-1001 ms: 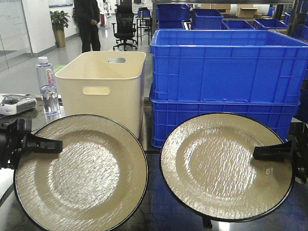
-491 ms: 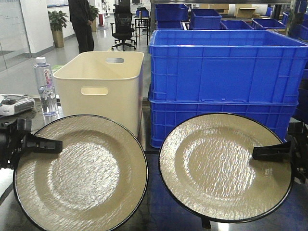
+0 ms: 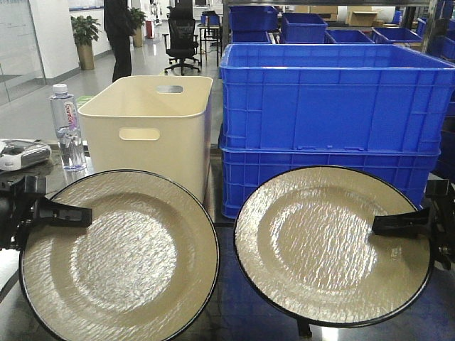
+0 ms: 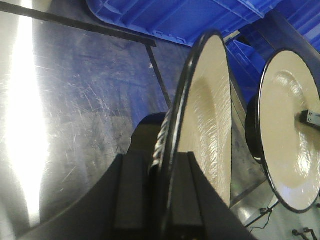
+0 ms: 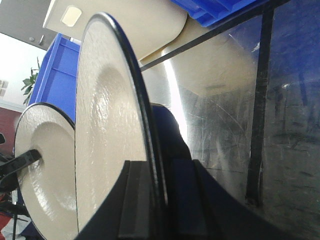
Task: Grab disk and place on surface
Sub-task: 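Lower the left gripper's plate onto the steel table and release, then move the right gripper's plate over the placed plate and lower it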
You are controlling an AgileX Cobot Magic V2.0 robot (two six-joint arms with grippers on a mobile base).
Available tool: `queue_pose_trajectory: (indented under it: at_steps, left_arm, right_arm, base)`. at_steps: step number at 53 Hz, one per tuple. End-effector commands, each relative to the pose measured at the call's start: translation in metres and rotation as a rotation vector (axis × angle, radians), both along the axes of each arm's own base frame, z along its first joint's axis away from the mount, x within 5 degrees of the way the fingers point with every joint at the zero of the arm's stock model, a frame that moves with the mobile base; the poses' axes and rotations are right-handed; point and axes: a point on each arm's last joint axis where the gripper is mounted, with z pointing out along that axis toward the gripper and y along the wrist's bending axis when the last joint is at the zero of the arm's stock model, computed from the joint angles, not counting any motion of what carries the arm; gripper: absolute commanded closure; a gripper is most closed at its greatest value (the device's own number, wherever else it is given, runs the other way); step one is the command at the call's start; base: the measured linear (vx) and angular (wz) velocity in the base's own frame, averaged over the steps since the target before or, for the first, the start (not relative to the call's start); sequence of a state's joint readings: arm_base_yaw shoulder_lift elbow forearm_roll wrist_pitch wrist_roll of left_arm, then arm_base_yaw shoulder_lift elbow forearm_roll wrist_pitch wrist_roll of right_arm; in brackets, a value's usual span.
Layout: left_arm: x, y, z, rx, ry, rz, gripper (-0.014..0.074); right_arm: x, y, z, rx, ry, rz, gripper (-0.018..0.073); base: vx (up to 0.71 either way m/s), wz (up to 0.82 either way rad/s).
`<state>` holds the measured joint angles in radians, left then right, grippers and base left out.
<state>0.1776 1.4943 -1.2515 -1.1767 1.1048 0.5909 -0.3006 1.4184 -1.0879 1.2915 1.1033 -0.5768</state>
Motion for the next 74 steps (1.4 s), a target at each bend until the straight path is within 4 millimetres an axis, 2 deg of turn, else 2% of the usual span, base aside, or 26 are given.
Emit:
queue_pose_trajectory:
  at_steps: [1, 10, 20, 25, 32, 37, 44, 50, 62, 69, 74]
  left_arm:
    - [-0.004, -0.008, 0.030, -0.111, -0.108, 0.003, 0.0598]
    - [0.030, -0.011, -0.001, -0.130, -0.045, 0.090, 0.0598]
    - [0.070, -0.036, -0.045, -0.329, 0.032, 0.102, 0.0598]
    - [0.082, -0.052, -0.064, -0.375, 0.060, 0.101, 0.0598]
    - [0.090, -0.071, -0.085, -0.348, 0.086, 0.100, 0.0596]
    - [0.091, -0.079, -0.091, -0.301, 0.066, 0.109, 0.0584]
    - [0.091, -0.087, -0.093, -0.238, 0.007, 0.091, 0.0521]
    - [0.091, -0.089, -0.093, -0.222, -0.013, 0.079, 0.0422]
    - [0.091, -0.089, -0.093, -0.187, -0.055, 0.062, 0.0158]
    - [0.090, -0.088, -0.092, -0.121, -0.143, 0.022, 0.0066]
    - [0.091, -0.083, -0.092, -0.093, -0.180, 0.018, 0.0038]
  right_arm:
    - [-0.004, 0.004, 0.033, 0.139, -0.113, -0.030, 0.0568]
    - [0.000, 0.001, 0.040, 0.221, -0.146, -0.097, 0.0568]
    - [0.001, 0.001, 0.051, 0.323, -0.206, -0.106, 0.0568]
    - [0.001, 0.000, 0.052, 0.329, -0.217, -0.107, 0.0568]
    - [0.001, 0.000, 0.052, 0.314, -0.233, -0.105, 0.0568]
    - [0.001, 0.000, 0.052, 0.314, -0.233, -0.104, 0.0568]
    - [0.001, 0.000, 0.052, 0.314, -0.233, -0.104, 0.0568]
    - [0.001, 0.001, 0.052, 0.315, -0.234, -0.101, 0.0568]
    - [0.001, 0.001, 0.052, 0.313, -0.235, -0.096, 0.0568]
    - [-0.001, 0.002, 0.052, 0.311, -0.241, -0.073, 0.0568]
    - [-0.001, 0.002, 0.051, 0.295, -0.245, -0.070, 0.0568]
  base:
    - [0.00, 0.00]
    - [0.00, 0.00]
    - [0.00, 0.00]
    - [0.00, 0.00]
    - [0.00, 0.00]
    - [0.00, 0.00]
    - [0.00, 0.00]
    - [0.00, 0.00]
    - [0.00, 0.00]
    - [0.00, 0.00]
    - [0.00, 0.00]
